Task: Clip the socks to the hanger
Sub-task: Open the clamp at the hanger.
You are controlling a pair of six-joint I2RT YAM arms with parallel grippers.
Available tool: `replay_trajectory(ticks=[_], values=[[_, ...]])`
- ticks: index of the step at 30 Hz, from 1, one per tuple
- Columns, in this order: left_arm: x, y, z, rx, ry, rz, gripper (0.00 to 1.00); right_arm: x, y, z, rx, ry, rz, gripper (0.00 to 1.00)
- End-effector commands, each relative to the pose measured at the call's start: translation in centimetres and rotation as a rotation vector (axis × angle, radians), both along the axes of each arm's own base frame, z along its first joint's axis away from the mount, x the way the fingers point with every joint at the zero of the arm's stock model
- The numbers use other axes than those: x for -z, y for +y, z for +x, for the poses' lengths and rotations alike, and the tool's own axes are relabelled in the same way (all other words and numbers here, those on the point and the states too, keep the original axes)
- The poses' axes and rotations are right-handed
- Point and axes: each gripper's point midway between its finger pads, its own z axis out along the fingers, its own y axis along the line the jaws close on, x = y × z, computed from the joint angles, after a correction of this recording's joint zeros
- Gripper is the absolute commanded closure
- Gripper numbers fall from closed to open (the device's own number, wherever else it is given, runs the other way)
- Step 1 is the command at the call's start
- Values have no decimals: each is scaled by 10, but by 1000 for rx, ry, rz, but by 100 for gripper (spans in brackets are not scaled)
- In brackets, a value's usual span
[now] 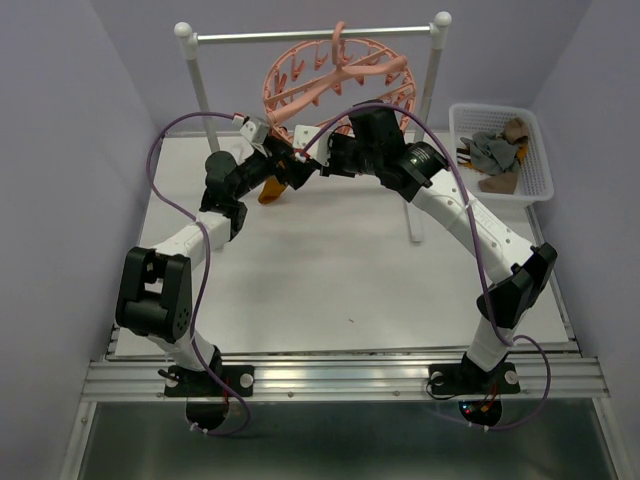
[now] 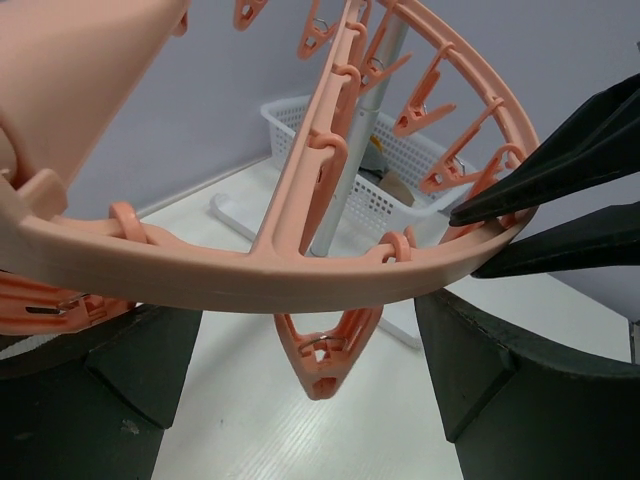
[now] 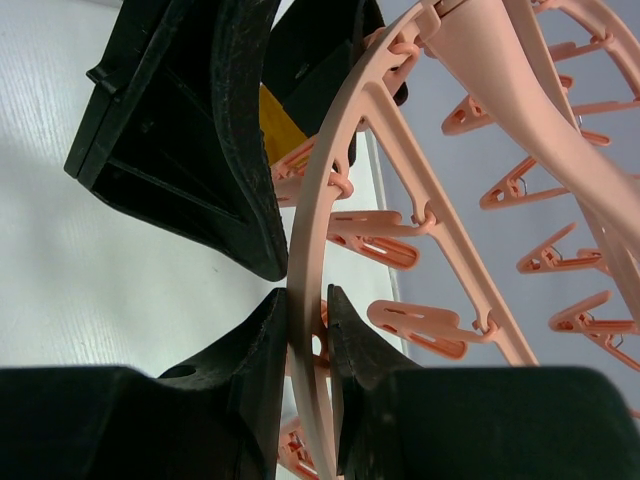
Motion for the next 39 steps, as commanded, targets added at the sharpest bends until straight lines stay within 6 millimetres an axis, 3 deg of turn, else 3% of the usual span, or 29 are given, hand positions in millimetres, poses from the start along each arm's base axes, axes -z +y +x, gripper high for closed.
replay_trajectory(ticks=[1, 21, 29, 34, 39], values=[[-43, -1, -3, 4, -114, -55, 2, -19, -2, 2, 26, -33, 39, 99], [-42, -2, -1, -13, -97, -65, 27, -14, -8, 3, 61, -27, 33, 98], [-49, -1, -3, -23, -117, -66, 30, -12, -9, 4, 72, -25, 29, 98], [-50, -2, -4, -17, -119, -63, 53, -13, -10, 3, 70, -25, 33, 98], [-50, -3, -7, -6, -119, -63, 61, -12, -10, 2, 69, -22, 32, 98]])
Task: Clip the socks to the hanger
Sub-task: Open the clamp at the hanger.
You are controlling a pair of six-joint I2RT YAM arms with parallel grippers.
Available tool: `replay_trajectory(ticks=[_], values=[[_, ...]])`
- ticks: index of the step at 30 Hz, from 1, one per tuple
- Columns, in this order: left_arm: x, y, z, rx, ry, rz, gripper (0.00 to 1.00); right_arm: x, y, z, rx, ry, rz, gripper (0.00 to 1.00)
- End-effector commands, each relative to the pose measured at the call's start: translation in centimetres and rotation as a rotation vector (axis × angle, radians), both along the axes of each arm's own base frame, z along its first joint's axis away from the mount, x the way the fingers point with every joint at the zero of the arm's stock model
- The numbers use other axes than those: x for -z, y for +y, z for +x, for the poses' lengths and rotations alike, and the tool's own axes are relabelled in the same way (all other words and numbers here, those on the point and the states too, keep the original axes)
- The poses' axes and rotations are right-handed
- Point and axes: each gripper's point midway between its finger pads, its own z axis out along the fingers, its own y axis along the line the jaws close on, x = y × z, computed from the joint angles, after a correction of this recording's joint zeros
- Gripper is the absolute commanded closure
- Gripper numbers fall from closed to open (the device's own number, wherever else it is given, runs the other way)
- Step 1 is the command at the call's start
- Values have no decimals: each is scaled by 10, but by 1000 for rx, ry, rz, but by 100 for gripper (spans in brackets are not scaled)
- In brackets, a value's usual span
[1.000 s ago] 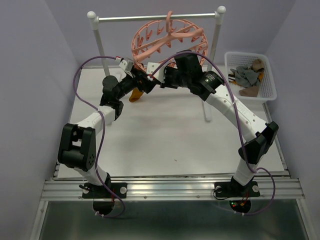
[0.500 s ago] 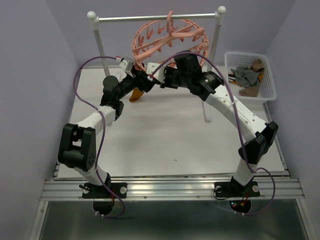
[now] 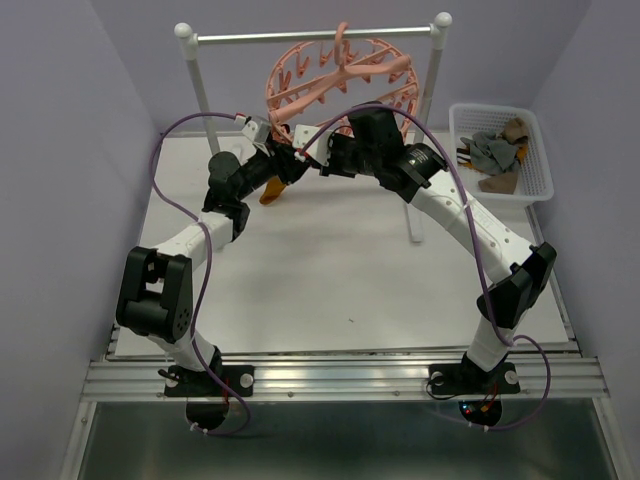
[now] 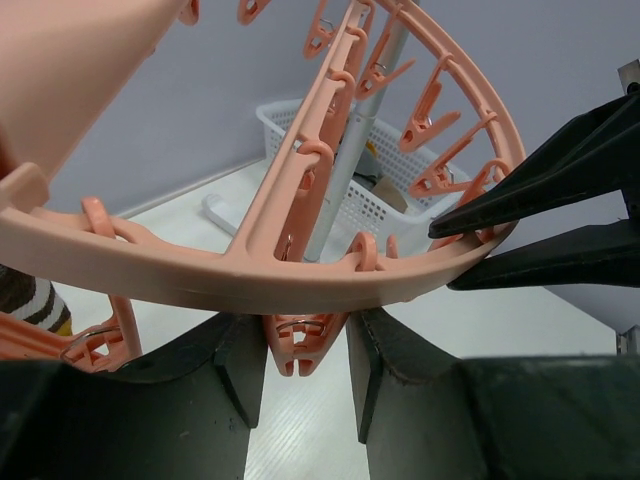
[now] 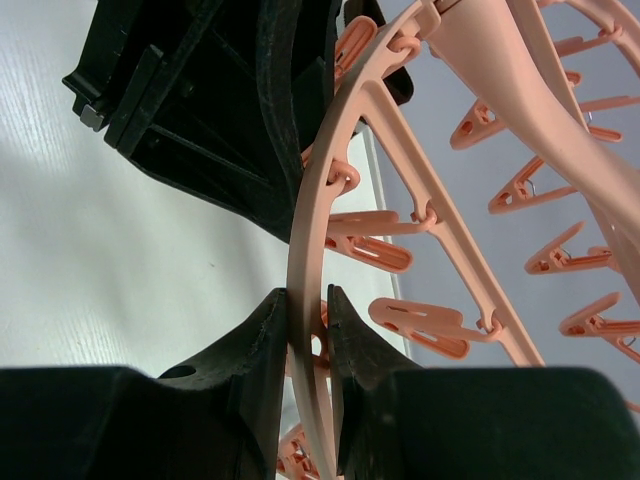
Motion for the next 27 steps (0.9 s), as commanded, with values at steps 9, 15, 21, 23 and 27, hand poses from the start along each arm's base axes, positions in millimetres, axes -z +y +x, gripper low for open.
replay_trajectory(ticks=[9, 15, 21, 23, 27], values=[[-52, 2, -10, -14, -152, -25, 64, -17, -6, -5, 25, -14, 45, 98], [-50, 3, -8, -74, -137, -10, 42, -18, -6, -7, 25, -13, 50, 98], [-52, 3, -6, -101, -139, -15, 32, -19, -6, -9, 21, -9, 56, 98], [-51, 2, -5, -98, -135, -16, 32, -21, -6, -9, 21, -11, 60, 98], [-52, 3, -6, -97, -142, -16, 31, -22, -7, -10, 20, -10, 64, 98]])
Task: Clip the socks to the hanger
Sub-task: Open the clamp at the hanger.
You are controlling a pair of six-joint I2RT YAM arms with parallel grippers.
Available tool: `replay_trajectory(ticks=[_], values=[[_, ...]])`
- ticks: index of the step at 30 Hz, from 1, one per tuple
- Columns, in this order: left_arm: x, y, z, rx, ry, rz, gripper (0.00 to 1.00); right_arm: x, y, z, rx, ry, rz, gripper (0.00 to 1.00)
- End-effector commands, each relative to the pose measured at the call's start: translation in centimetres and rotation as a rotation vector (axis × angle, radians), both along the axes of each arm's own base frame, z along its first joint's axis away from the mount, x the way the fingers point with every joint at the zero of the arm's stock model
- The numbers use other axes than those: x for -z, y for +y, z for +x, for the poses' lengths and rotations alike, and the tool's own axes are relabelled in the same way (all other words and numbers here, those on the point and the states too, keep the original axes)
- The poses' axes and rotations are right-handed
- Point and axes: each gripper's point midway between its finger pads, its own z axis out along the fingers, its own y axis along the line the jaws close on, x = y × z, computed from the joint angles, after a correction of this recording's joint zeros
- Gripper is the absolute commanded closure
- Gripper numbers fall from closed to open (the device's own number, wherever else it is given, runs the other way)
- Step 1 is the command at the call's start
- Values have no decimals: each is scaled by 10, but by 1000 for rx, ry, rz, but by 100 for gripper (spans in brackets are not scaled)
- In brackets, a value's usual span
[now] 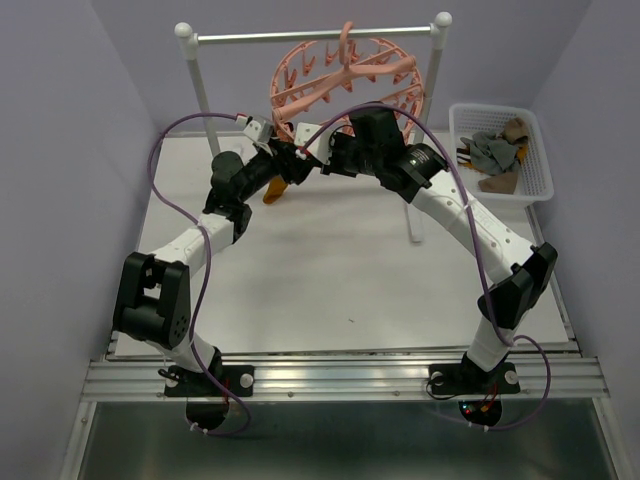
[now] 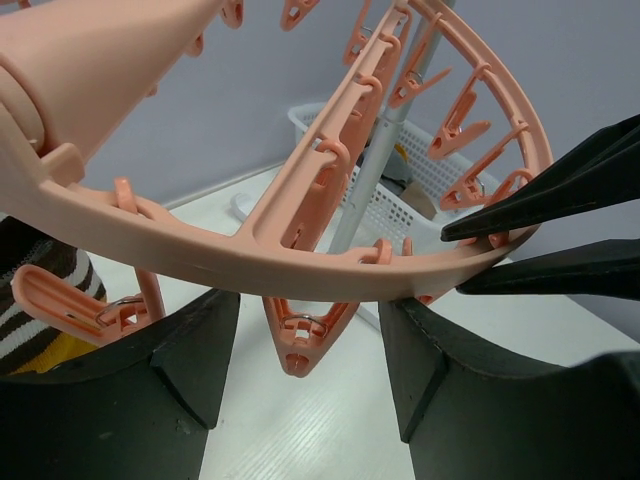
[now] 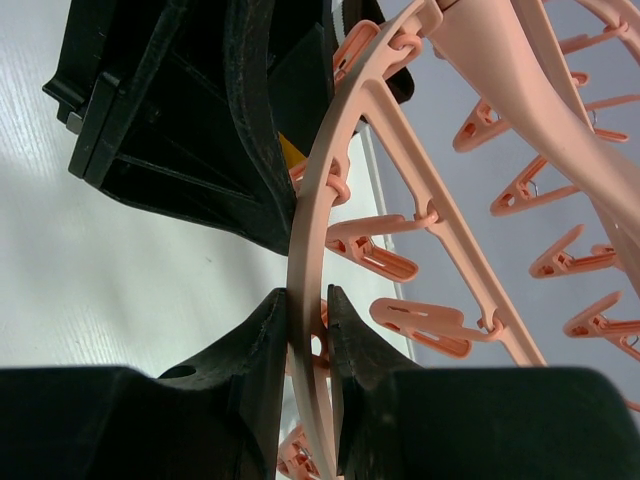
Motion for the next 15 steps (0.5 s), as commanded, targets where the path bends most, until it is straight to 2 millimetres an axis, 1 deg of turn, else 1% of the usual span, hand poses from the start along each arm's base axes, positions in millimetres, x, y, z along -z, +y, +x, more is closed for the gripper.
replay_trajectory(ticks=[1, 3, 4, 6, 7, 8, 9, 15], values=[[-50, 3, -11, -11, -153, -32, 31, -23, -7, -9, 15, -20, 53, 98], [-49, 2, -15, 5, -171, -20, 31, -22, -7, -9, 15, -19, 52, 98], [-44, 0, -18, 22, -174, -7, 30, -23, -7, -10, 15, -17, 55, 98], [-42, 0, -22, 34, -199, 18, 22, -26, -7, -10, 18, -20, 62, 98], [-36, -1, -25, 47, -198, 31, 20, -27, -7, -10, 20, -19, 67, 98], [-33, -2, -26, 54, -205, 45, 16, -29, -8, -11, 22, -22, 71, 98], [-29, -2, -27, 57, -199, 50, 15, -30, -8, -11, 23, -22, 75, 98], [-18, -4, -29, 79, -189, 71, 14, -31, -8, -11, 28, -20, 83, 98]])
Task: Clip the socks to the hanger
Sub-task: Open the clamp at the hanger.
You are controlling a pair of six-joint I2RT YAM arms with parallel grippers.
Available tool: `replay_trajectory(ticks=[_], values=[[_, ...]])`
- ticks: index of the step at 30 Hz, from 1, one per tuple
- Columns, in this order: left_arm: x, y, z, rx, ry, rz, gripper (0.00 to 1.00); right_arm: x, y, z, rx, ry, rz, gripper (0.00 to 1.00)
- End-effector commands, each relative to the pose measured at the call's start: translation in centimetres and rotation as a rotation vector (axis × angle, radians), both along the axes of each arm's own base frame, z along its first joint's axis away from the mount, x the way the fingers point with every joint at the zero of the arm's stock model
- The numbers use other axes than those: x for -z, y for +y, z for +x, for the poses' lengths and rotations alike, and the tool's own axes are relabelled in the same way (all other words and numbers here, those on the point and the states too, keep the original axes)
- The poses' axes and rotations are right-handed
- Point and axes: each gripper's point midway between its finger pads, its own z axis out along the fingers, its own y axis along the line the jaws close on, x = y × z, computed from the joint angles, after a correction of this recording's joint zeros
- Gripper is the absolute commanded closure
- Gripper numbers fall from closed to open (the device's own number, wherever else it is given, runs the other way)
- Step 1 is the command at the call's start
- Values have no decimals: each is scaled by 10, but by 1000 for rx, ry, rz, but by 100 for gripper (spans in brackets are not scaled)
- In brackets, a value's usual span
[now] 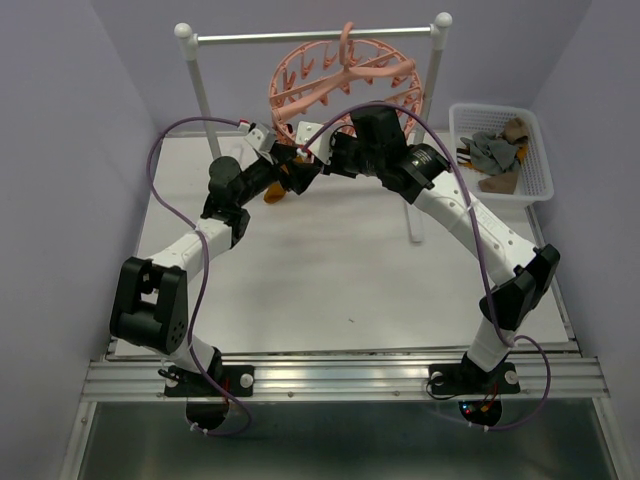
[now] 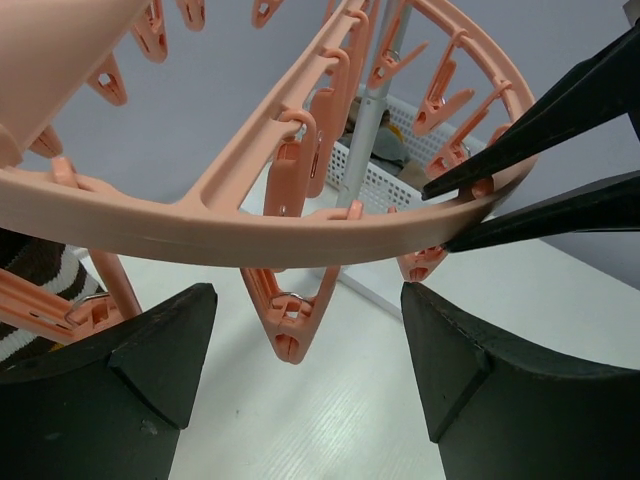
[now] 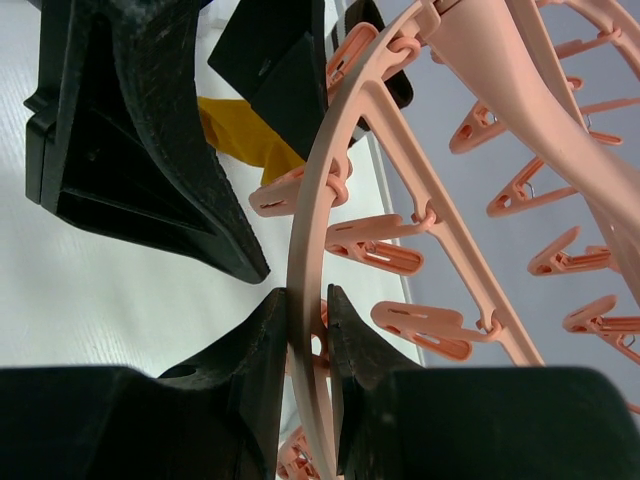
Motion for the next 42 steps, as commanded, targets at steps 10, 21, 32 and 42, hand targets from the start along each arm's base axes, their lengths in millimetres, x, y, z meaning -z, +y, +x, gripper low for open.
replay_trajectory(ticks=[10, 21, 32, 42], values=[[-16, 1, -20, 29, -148, 23, 8, -35, -4, -18, 16, 38, 106, 99], [-35, -1, -35, 71, -210, -12, 7, -69, -10, -26, 143, 148, 293, 99], [-59, -1, -43, 90, -222, -73, 7, -61, -14, -16, 187, 125, 271, 99], [-75, -1, -35, 182, -203, -167, 9, -57, -14, -16, 181, 122, 261, 99]])
